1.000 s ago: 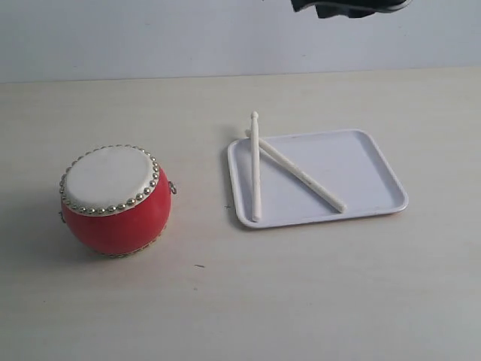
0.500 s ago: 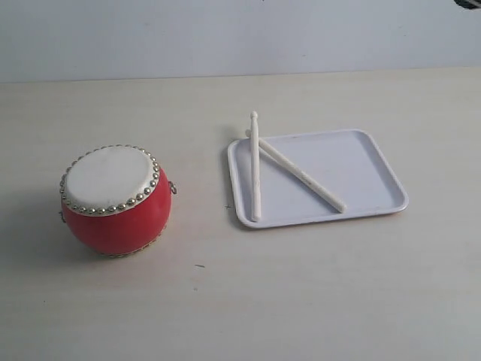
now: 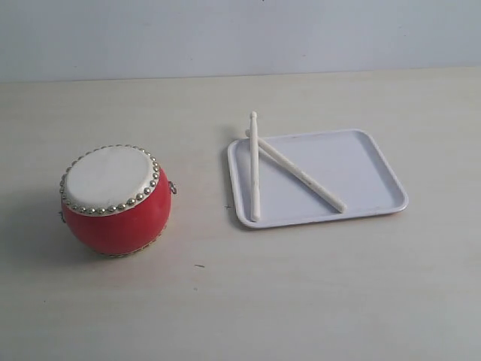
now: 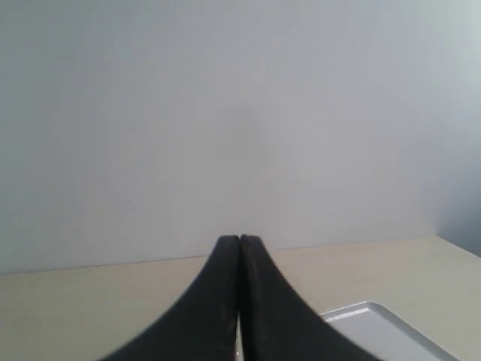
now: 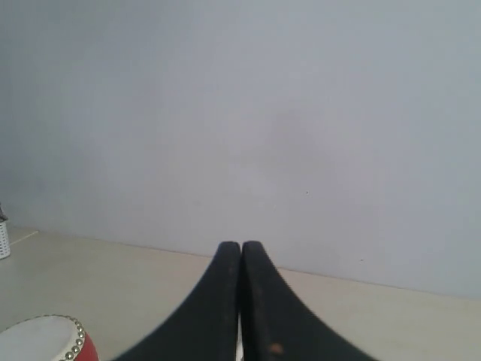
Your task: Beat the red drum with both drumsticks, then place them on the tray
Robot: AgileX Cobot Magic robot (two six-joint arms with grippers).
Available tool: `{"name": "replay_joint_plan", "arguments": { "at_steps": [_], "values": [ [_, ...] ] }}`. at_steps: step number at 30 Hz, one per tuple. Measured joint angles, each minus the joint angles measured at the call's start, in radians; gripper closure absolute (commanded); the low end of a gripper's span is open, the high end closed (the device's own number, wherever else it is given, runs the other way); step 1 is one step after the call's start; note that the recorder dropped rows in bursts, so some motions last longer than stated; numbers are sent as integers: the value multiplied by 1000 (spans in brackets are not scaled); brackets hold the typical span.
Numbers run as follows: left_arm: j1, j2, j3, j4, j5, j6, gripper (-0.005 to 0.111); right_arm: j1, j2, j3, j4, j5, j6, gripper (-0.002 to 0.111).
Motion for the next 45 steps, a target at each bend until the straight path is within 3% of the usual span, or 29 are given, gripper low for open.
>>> {"name": "replay_joint_plan", "arguments": {
  "at_steps": [11,29,41,45],
  "values": [
    [0,-144,180,0,0,-35,107,0,-191,198,0,-87,41,108],
    [0,-201,187,19,135,-36,107,0,-375,302,-31,-68,62,108],
    [0,-201,187,21,151,-36,107,0,-378,302,-32,239,117,108],
    [0,-201,187,21,151,-36,107,0,-378,302,-32,263,187,108]
  ]
}}
